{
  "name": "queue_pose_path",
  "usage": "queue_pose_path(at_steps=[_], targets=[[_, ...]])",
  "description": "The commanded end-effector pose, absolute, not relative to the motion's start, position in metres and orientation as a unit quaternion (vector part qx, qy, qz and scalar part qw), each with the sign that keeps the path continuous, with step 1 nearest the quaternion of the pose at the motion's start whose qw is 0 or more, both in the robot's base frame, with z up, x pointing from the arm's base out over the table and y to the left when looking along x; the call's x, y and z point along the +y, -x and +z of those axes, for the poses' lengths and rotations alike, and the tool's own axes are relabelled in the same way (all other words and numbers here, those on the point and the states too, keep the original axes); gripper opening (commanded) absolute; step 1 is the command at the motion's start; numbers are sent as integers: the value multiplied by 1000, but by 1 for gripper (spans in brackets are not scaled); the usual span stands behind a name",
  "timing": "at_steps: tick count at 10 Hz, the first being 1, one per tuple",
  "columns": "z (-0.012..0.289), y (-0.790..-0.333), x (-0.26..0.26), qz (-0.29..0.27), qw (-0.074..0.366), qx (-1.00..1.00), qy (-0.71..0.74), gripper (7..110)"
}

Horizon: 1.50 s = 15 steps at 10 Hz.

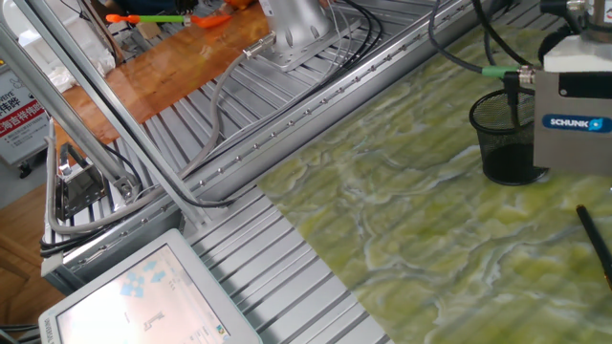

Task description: Put the pen into the pen holder

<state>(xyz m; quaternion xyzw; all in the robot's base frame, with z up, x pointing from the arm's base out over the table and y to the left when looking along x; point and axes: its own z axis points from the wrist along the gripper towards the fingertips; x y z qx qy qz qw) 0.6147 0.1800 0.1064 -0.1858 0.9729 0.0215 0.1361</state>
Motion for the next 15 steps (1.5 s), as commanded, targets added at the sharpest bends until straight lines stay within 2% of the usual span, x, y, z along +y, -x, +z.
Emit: queue_pose_path(at_steps=[1, 2, 3, 4, 5, 6, 7, 10, 12, 15], targets=[[67, -655, 167, -6, 127, 973, 192, 7], [47, -667, 166, -12, 125, 971, 205, 7], [27, -665, 167, -9, 104, 966, 235, 7], [7, -641, 179, 24, 70, 963, 259, 7], [-1, -603, 196, 72, 35, 956, 281, 7], [3, -580, 181, 61, 11, 951, 301, 7], [7, -568, 149, 17, -5, 948, 318, 7], [10, -555, 136, 45, 10, 941, 334, 7], [4, -560, 134, 26, 4, 945, 326, 7], [5, -570, 150, 28, 7, 943, 331, 7]])
